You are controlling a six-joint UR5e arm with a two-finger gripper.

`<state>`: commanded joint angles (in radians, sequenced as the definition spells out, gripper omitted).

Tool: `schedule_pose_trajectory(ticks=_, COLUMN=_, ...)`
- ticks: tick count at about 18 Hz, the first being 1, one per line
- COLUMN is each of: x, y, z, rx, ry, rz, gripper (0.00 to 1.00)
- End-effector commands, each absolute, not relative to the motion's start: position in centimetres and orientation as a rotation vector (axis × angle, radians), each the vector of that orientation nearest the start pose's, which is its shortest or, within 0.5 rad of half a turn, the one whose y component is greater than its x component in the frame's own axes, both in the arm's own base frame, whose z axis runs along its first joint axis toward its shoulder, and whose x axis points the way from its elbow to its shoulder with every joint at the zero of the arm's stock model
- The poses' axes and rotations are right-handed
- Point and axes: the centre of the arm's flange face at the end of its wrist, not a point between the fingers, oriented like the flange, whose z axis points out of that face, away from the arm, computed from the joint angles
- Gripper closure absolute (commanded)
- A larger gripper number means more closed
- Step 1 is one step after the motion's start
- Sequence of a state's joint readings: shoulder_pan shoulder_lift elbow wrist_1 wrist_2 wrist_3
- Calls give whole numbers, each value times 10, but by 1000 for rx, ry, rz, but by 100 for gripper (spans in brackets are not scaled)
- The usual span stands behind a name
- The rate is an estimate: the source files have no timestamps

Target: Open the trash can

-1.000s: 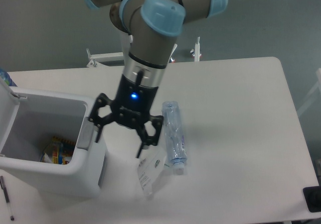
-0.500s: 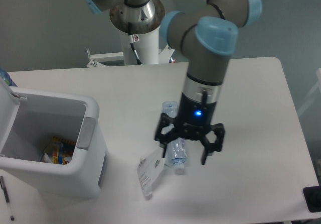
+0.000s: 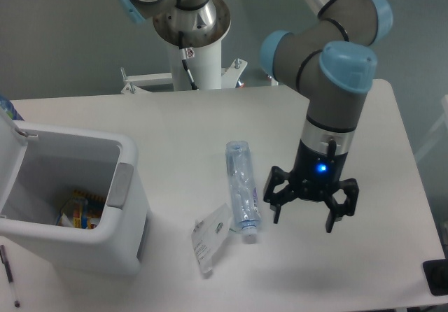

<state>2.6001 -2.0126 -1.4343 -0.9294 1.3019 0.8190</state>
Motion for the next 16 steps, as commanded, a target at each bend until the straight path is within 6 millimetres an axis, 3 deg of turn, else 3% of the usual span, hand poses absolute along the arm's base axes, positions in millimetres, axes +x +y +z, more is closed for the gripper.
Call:
schedule_pose_trajectory(ticks=4, x=-510, y=492, z=366, rx=-2832, ry=-139, rz=210, gripper=0)
schedule_pose_trajectory(ticks=9, x=-496, y=503, z=360, rx=-2939, ry=36, rz=292, gripper=0)
schedule_pose_trajectory(ticks=16, x=-488, y=502, z=355, rx=-2993, ry=125, rz=295, gripper=0)
